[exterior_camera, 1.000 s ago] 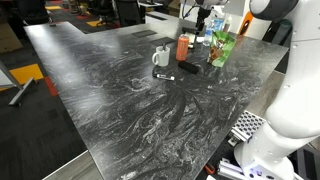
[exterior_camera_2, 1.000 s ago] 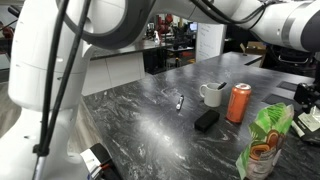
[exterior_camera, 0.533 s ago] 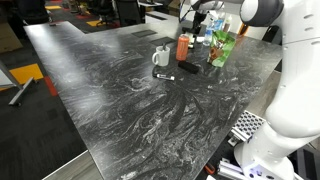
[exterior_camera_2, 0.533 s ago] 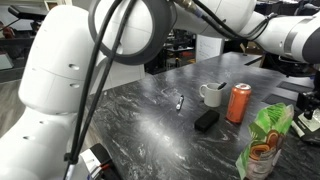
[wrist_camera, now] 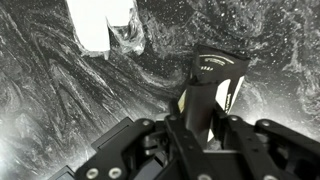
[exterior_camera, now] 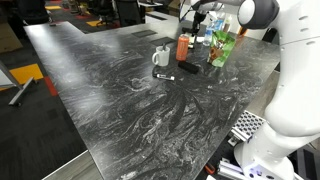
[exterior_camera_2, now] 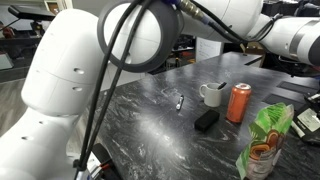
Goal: Move the black bag forward
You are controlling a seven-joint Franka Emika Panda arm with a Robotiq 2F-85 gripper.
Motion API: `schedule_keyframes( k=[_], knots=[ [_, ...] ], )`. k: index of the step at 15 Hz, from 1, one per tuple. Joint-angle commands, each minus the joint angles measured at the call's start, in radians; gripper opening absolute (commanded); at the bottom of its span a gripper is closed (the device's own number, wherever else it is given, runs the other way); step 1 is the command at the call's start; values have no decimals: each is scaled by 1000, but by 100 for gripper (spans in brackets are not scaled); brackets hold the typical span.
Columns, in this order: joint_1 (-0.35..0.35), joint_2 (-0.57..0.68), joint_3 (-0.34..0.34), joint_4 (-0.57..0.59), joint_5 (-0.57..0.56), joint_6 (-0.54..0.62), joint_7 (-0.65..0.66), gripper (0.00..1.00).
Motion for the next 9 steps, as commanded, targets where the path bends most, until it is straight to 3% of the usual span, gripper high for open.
schedule_keyframes(
  k=[1,6,9],
  knots=[
    [-21,23,15,41,31,-31,-13,2],
    [-15,5,14,26,47,-90,8,0],
    [-4,-24,16,5,52,-242,42,0]
  ],
)
